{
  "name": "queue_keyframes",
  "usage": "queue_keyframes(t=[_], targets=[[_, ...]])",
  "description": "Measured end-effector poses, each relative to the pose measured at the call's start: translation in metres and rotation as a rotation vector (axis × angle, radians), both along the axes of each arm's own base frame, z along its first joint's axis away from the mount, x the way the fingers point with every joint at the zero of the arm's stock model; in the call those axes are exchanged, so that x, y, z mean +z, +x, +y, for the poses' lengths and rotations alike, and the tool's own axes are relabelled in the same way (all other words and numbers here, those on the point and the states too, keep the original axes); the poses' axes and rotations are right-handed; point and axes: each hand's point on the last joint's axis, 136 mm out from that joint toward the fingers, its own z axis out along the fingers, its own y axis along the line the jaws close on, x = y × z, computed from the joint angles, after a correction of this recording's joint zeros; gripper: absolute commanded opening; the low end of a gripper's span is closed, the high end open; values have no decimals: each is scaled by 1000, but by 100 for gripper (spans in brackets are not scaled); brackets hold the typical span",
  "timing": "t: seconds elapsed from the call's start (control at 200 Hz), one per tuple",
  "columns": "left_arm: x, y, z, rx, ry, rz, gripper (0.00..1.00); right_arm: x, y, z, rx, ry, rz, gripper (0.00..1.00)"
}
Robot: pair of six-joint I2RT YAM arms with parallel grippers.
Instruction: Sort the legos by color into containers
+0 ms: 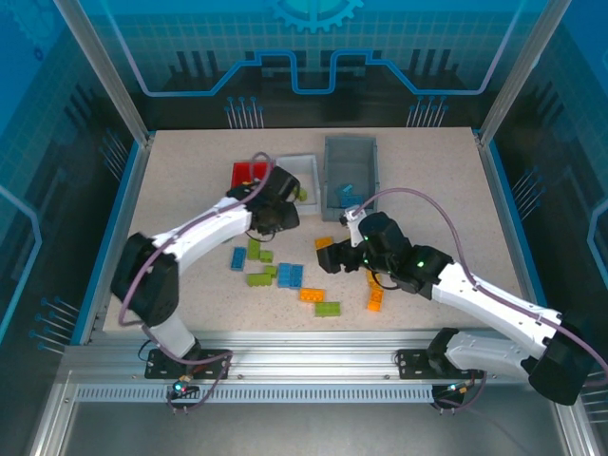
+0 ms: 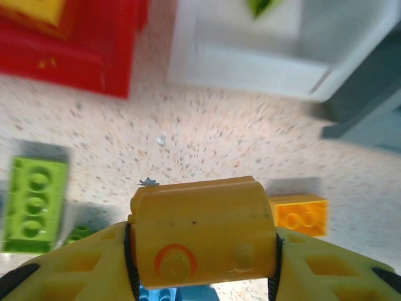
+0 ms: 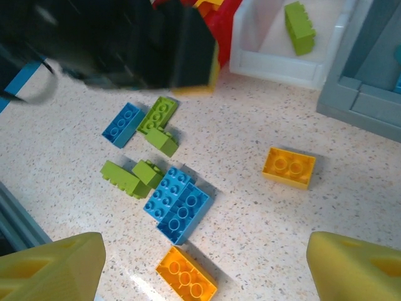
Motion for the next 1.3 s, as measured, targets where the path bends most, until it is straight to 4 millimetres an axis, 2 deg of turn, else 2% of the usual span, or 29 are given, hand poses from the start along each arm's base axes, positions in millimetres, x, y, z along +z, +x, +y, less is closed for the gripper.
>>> queue_keyframes(t=[0.09, 0.15, 0.265, 0.38, 0.52, 0.67, 0.79, 0.955, 1.13, 1.301], targets=[[24, 20, 31, 52, -9, -48, 44, -10, -2, 11, 30, -20, 16, 85], [28, 36, 54, 93, -7, -59, 44, -19, -4, 20, 55, -43, 30, 85], [19, 68, 91, 148, 8, -41, 45, -28, -8, 36, 97, -69, 47, 85], [3, 97, 105, 168, -10, -9, 45, -28, -9, 42, 109, -69, 45, 84], [-23, 116, 108, 175, -40, 44, 48, -28, -10, 42, 109, -69, 46, 85], [-42, 122, 103, 179, -63, 86, 55, -29, -11, 41, 104, -71, 54, 85], [-47, 121, 100, 186, -88, 104, 63, -37, -13, 35, 86, -102, 82, 85], [-46, 120, 96, 187, -113, 110, 73, -63, -27, 22, 65, -206, 166, 87], [-29, 112, 94, 185, -136, 89, 73, -87, -62, 19, 125, -321, 207, 88], [20, 92, 89, 170, -189, -3, 74, -120, -91, 10, 211, -520, 237, 89]])
